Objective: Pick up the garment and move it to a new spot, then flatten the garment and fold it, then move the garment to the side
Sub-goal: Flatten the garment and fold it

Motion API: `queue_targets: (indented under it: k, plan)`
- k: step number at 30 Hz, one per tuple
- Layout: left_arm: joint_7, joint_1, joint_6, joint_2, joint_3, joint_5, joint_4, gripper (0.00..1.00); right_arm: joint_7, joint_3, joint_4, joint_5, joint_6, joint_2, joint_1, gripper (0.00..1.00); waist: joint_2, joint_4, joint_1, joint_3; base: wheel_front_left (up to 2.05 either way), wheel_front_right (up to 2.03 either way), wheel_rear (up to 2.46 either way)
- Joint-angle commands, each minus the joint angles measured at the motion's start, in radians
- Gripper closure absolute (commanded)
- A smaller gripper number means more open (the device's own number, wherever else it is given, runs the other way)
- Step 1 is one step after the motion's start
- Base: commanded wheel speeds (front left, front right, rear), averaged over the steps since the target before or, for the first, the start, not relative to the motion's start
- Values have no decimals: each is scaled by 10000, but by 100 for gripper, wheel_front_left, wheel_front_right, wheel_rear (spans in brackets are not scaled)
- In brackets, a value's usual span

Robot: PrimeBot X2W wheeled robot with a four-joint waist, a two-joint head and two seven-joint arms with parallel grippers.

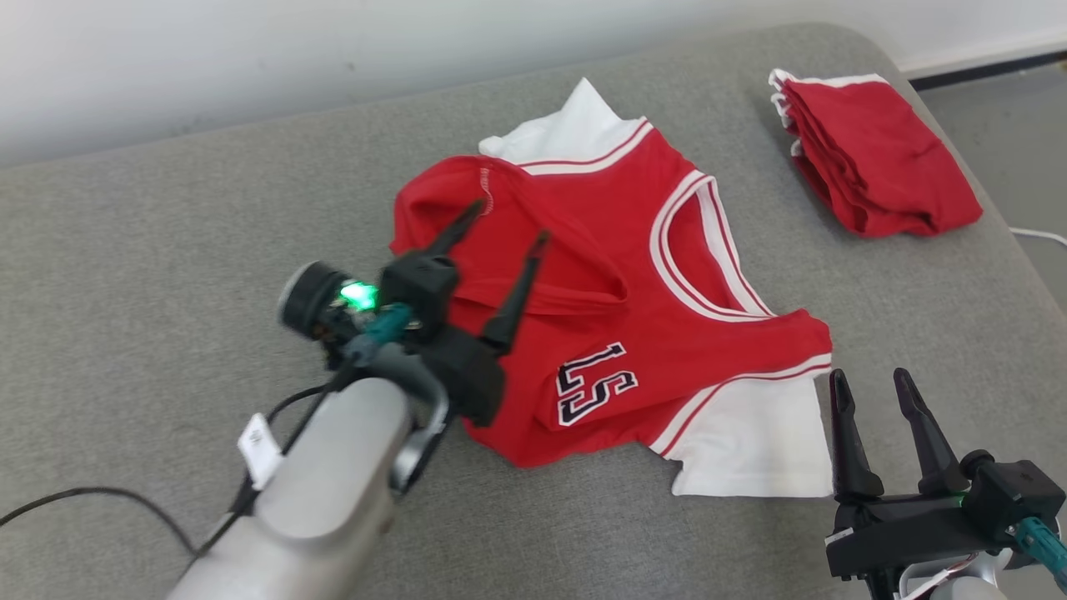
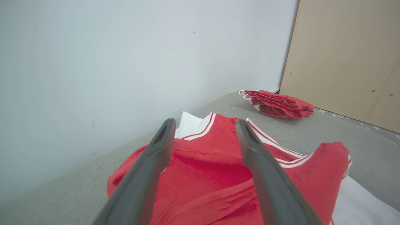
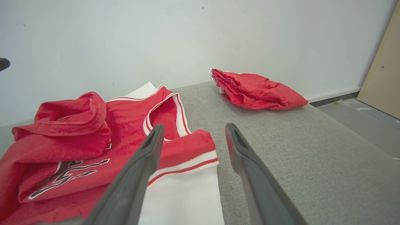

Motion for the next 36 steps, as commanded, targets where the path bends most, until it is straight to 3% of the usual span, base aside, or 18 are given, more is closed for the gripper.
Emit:
queue_targets:
  k: [1, 9, 29, 30, 31, 32, 36]
  plan:
    - [-44, 206, 29, 124, 122, 32, 31, 0, -48, 22, -19, -67, -27, -66, 121, 0, 0, 216, 1, -216, 0, 0, 0]
    - [-46, 682, -56, 850, 714, -47, 661, 0, -48, -52, -24, -11, -27, -124, 229, 0, 0, 152, 1, -168, 0, 0, 0]
    - [-46, 322, -650, 655, 763, -395, 2926, 0, -48, 1, -37, 75, -27, -108, -7, 0, 0, -559, 1, 262, 0, 0, 0]
    - [-46, 253, -692, 636, 752, -420, 3078, 28, -48, -4, -34, 72, -27, -102, -22, 0, 0, -590, 1, 283, 0, 0, 0]
    - [-46, 183, -731, 624, 720, -405, 3230, 70, -48, -8, -36, 71, -27, -98, -30, 0, 0, -616, 1, 298, 0, 0, 0]
    - [-48, 103, -785, 589, 720, -442, 3339, 100, -48, -20, -35, 73, -27, -97, -34, 0, 0, -633, 1, 307, 0, 0, 0]
    - [-48, -26, -785, 512, 836, -376, 3235, 100, -48, -163, -31, 35, -27, -91, 56, 0, 0, -564, 1, 234, 0, 0, 0]
